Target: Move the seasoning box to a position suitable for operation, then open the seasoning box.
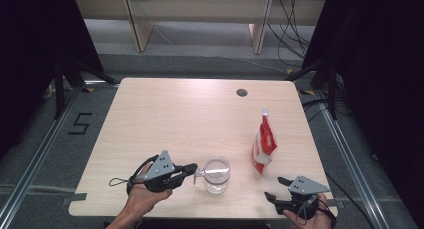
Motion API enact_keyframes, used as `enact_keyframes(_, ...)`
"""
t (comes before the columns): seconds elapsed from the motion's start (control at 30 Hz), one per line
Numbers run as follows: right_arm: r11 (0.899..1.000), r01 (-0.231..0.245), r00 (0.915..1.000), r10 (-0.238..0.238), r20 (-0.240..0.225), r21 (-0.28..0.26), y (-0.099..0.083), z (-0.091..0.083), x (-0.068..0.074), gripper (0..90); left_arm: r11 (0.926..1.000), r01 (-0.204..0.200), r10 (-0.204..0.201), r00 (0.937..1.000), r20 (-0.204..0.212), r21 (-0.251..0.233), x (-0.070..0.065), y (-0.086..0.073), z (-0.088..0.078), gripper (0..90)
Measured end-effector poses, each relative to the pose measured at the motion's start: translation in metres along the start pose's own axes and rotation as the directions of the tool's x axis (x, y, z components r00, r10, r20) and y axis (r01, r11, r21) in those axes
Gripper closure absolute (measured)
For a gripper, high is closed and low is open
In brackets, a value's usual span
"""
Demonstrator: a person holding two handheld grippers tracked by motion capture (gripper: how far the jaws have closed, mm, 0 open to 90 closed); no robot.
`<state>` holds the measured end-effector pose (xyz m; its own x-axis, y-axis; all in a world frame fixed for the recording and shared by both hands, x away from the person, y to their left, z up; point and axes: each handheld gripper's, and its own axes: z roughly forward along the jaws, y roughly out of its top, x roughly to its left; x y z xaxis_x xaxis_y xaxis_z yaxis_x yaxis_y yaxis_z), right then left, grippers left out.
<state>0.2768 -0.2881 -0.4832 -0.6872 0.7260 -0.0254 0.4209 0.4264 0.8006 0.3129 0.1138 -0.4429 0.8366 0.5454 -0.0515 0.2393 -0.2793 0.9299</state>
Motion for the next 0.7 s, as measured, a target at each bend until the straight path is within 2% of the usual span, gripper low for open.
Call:
enact_keyframes(0.07, 1.0, -0.006, 0.9999, 0.006, -0.008, 0.004, 0.0, 0.0, 0.001, 31.1, 0.9999, -0.014, 0.014, 0.9999, 0.008, -0.003, 0.001, 0.0, 0.002, 88.7)
enact_keyframes(0.13, 1.0, -0.006, 1.0, 0.006, 0.001, 0.005, 0.0, 0.0, 0.001, 31.1, 1.0, 0.001, -0.001, 1.0, 0.001, 0.0, 0.0, 0.0, 0.003, 88.7)
enact_keyframes(0.23, 1.0, 0.013, 0.9999, -0.013, 0.003, -0.007, 0.002, 0.0, 0.001, 31.1, 0.9996, -0.03, 0.03, 0.9995, 0.009, 0.0, 0.002, -0.001, 0.006, 88.7)
enact_keyframes(0.27, 1.0, 0.013, 0.9999, -0.013, 0.003, -0.007, 0.002, 0.0, 0.001, 31.1, 0.9996, -0.03, 0.03, 0.9995, 0.009, 0.0, 0.002, -0.001, 0.006, 88.8)
enact_keyframes(0.3, 1.0, 0.011, 0.9999, -0.011, -0.001, -0.008, 0.003, 0.0, 0.003, 32.0, 1.0, -0.006, 0.006, 1.0, 0.001, 0.004, 0.001, -0.002, 0.007, 88.7)
enact_keyframes(0.33, 1.0, -0.016, 0.9998, 0.017, -0.007, 0.003, 0.003, 0.0, 0.006, 32.9, 1.0, -0.009, 0.009, 1.0, -0.002, 0.003, 0.001, -0.002, 0.008, 88.7)
enact_keyframes(0.37, 1.0, 0.009, 0.9998, -0.009, -0.017, -0.007, 0.004, 0.001, 0.005, 33.2, 1.0, -0.009, 0.009, 1.0, -0.002, 0.003, 0.001, -0.002, 0.008, 88.7)
enact_keyframes(0.4, 1.0, 0.009, 0.9998, -0.009, -0.017, -0.007, 0.004, 0.001, 0.005, 33.2, 0.9999, -0.015, 0.015, 0.9999, 0.0, 0.005, 0.002, -0.002, 0.008, 88.7)
enact_keyframes(0.47, 0.998, 0.036, 0.9989, -0.038, -0.027, -0.051, 0.008, 0.001, 0.008, 35.4, 0.9998, -0.018, 0.018, 0.9998, 0.01, 0.001, 0.003, -0.003, 0.01, 88.5)
enact_keyframes(0.5, 0.998, 0.036, 0.9989, -0.038, -0.027, -0.051, 0.008, 0.001, 0.008, 35.4, 0.9994, -0.033, 0.033, 0.9994, 0.012, 0.003, 0.003, -0.003, 0.01, 88.5)
enact_keyframes(0.53, 0.998, 0.023, 0.9992, -0.025, -0.031, -0.055, 0.009, 0.0, 0.01, 35.9, 1.0, -0.002, 0.002, 1.0, 0.002, 0.005, 0.001, -0.004, 0.011, 88.4)
enact_keyframes(0.57, 0.996, 0.041, 0.9984, -0.043, -0.037, -0.076, 0.011, 0.001, 0.013, 37.3, 0.9996, -0.026, 0.026, 0.9996, 0.007, 0.005, 0.003, -0.004, 0.012, 88.1)
enact_keyframes(0.6, 0.996, 0.041, 0.9984, -0.043, -0.037, -0.076, 0.011, 0.001, 0.013, 37.3, 0.9996, -0.026, 0.026, 0.9996, 0.007, 0.005, 0.003, -0.004, 0.012, 88.1)
enact_keyframes(0.67, 0.995, 0.049, 0.9975, -0.053, -0.046, -0.088, 0.013, 0.002, 0.016, 38.3, 1.0, 0.001, -0.001, 1.0, 0.003, 0.005, 0.002, -0.005, 0.012, 88.1)
enact_keyframes(0.7, 0.996, 0.028, 0.9978, -0.032, -0.057, -0.08, 0.014, 0.003, 0.019, 38.5, 1.0, 0.001, -0.001, 1.0, 0.002, 0.005, 0.001, -0.005, 0.012, 88.1)
